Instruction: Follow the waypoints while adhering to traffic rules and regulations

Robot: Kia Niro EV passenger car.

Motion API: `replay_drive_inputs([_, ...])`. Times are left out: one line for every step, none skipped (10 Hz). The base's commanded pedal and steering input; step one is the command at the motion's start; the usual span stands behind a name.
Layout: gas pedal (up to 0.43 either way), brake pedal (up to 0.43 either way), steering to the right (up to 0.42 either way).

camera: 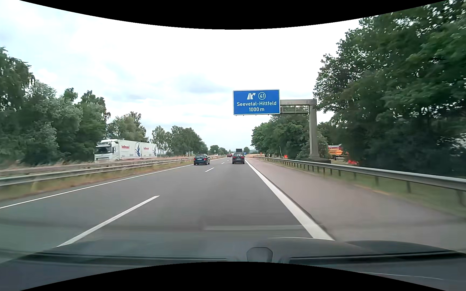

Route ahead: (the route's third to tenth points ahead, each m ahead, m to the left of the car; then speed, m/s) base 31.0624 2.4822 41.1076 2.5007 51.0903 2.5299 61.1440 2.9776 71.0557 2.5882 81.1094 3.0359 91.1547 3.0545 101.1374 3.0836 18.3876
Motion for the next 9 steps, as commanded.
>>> replay_drive_inputs([0.039, 0.0, -0.003])
replay_drive_inputs([0.047, 0.0, -0.003])
replay_drive_inputs([0.059, 0.0, -0.003])
replay_drive_inputs([0.059, 0.0, -0.003])
replay_drive_inputs([0.067, 0.0, -0.003])
replay_drive_inputs([0.067, 0.0, -0.003])
replay_drive_inputs([0.087, 0.0, -0.003])
replay_drive_inputs([0.098, 0.0, -0.003])
replay_drive_inputs([0.098, 0.0, -0.003])
